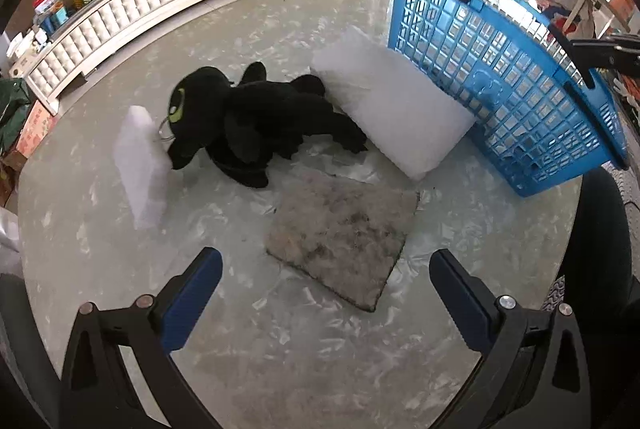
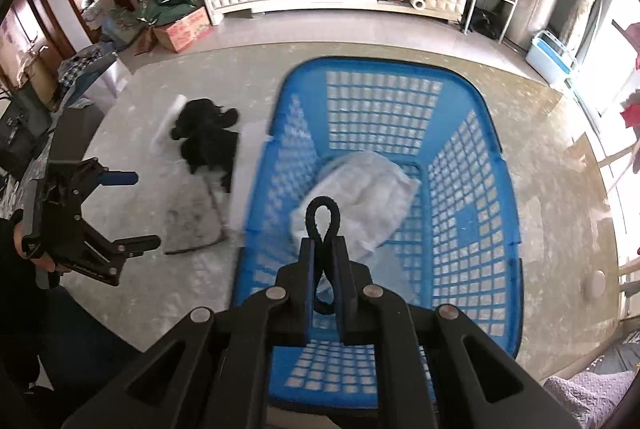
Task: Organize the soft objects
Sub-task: 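Grasp the black rubber ring with the right tool and carry it toward the basket, then drop the black ring in the basket with the right tool while the left tool grasps the grey mat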
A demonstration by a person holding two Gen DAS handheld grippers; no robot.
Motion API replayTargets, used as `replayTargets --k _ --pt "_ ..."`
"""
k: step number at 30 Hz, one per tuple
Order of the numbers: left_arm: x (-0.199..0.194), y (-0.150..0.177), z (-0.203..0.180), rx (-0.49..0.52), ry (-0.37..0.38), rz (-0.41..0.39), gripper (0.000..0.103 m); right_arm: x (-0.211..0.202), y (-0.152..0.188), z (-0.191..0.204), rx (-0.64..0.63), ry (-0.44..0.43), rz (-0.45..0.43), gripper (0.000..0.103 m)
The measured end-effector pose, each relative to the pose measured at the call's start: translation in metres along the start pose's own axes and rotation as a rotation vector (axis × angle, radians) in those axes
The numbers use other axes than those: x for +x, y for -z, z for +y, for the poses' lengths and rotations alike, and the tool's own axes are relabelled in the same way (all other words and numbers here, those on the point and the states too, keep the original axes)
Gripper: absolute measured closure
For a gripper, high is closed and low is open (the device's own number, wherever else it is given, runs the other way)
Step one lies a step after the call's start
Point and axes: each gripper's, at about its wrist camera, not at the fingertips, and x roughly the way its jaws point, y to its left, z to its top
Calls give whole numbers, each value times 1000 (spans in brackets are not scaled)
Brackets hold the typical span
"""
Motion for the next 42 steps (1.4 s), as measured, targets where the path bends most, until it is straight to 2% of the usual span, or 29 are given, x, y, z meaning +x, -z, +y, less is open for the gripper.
replayTargets --k 10,13,19,25,29,30,33,34,38,42 --pt "43 -4 6 27 -29 60 0 17 -3 -24 35 11 30 95" --pt "51 -5 6 40 -35 74 11 23 -2 -29 43 19 47 95" --pt "57 -7 6 37 -10 75 15 35 0 -34 41 26 80 95" --pt "55 -11 -8 91 22 71 40 45 -7 -49 85 38 115 95" --pt "51 -13 -11 92 51 63 68 52 -8 -50 82 44 138 95" --pt "50 -13 -11 87 51 57 71 54 -7 -51 68 73 143 95" --pt "49 -12 -16 81 55 51 79 55 -10 -48 39 116 138 86" --pt "49 -12 -20 78 60 53 80 54 -9 -47 42 113 138 75" --pt "47 -8 -26 53 68 57 83 52 -8 -43 39 96 139 55" --pt "46 -5 -21 31 31 50 85 46 -7 -33 35 94 131 30"
